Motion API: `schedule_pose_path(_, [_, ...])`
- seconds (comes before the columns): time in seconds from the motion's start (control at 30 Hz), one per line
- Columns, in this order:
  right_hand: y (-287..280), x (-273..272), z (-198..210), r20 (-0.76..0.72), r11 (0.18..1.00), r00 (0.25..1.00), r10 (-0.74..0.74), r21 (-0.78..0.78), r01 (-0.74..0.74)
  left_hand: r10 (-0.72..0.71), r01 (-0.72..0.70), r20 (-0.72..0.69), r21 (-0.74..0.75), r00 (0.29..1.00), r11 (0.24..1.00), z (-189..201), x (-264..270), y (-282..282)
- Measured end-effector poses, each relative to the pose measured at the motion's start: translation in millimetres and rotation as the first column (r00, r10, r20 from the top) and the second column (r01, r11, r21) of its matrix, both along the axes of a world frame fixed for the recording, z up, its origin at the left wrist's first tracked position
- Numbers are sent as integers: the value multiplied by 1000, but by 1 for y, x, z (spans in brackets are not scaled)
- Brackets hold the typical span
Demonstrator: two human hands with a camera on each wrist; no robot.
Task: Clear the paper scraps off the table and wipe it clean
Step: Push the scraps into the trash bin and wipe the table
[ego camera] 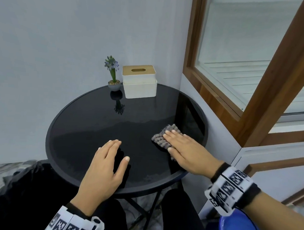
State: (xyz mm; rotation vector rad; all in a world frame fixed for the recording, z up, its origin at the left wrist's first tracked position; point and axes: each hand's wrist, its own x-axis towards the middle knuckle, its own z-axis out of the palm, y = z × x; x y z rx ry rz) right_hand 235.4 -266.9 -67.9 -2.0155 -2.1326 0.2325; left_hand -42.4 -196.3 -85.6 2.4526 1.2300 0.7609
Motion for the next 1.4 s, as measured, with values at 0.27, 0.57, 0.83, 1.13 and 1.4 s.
schedule_pose_path(0.27, [40,45,3,7,960,961,-277,-47,277,-19,19,-23,13,1000,1000,-1,1,1])
schedule_pose_path(0.57, [34,35,1,-29,998,998,-60,-34,59,-20,20,-17,16,1000,1000,-3,0,3])
schedule_pose_path(0.83, [34,47,-1,-12,984,984,-177,-8,177,-15,15,-37,14,999,1000,-2,1,4])
schedule_pose_path(1.13, [26,31,-1,-27,994,994,-107,-19,107,-7,7,-44,-9,999,1000,4,3,4])
schedule_pose_path(1.4, [32,53,0,47,969,968,-248,6,248,-51,51,-35,1,998,999,6,27,-11])
